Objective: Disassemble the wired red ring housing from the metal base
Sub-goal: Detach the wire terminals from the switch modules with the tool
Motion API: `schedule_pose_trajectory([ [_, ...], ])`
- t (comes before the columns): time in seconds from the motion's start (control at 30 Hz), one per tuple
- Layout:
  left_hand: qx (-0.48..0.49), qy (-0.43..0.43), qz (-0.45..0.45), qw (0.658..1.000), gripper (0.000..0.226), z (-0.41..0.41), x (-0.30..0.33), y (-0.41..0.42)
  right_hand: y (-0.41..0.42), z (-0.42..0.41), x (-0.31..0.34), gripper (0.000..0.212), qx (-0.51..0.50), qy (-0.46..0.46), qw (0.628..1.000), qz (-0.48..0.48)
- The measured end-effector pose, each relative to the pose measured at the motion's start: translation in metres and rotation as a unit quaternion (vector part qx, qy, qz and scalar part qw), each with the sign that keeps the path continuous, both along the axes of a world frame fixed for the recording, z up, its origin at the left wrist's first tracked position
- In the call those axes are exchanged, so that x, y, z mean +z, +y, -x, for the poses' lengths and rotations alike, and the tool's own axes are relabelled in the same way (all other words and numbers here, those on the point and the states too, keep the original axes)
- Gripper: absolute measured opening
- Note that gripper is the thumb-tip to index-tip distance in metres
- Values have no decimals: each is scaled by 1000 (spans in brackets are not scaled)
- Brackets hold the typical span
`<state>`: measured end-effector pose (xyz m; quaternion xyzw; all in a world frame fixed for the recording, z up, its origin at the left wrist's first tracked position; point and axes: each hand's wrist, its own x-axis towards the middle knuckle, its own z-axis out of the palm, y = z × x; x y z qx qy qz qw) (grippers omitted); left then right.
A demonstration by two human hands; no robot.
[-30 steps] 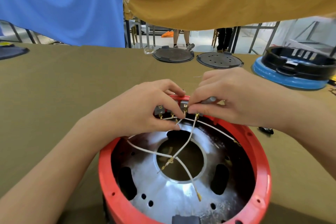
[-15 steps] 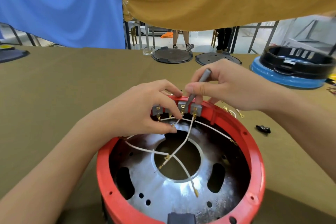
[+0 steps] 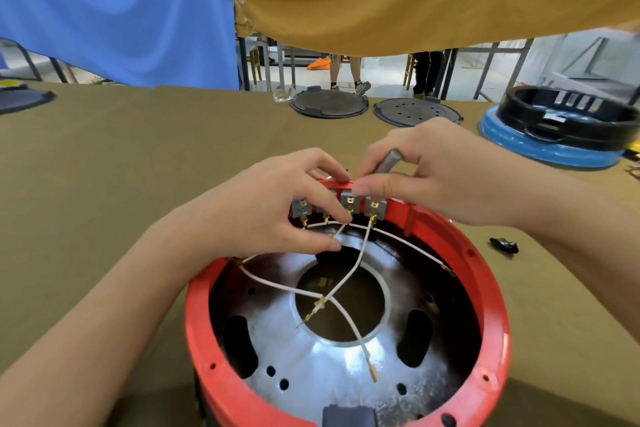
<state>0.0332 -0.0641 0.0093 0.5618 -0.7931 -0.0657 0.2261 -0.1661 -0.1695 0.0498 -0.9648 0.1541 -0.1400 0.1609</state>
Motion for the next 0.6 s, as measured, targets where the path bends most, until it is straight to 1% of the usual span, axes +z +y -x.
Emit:
schedule_pose_trajectory([
  [0.07,3,2,0,1000,27,0,0,0,-6,-2,0,26,-14,-26,999,-43],
  [0.13,3,3,0,1000,26,1,0,0,-12,-4,-1,26,-28,-42,995,-89],
  [0.23,0,10,0,1000,28,1,-1,0,-17,-5,-3,29,-47,-61,980,-184],
  [0.3,0,15,2,1000,30,2,-1,1,-20,-5,-4,29,-55,-67,974,-208],
  [0.37,1,16,5,1000,31,2,-1,1,-19,-2,-4,27,-44,-69,980,-180],
  [0.4,0,14,6,1000,30,1,-1,1,-17,0,-4,25,-31,-64,987,-143],
  [0.47,-3,9,6,1000,29,1,0,1,-10,4,-1,25,-3,-35,999,-37],
  [0.53,-4,10,4,1000,29,1,0,0,-3,7,-1,29,21,-4,998,60],
  [0.6,-4,11,3,1000,30,1,0,0,1,5,-1,33,27,7,995,98],
])
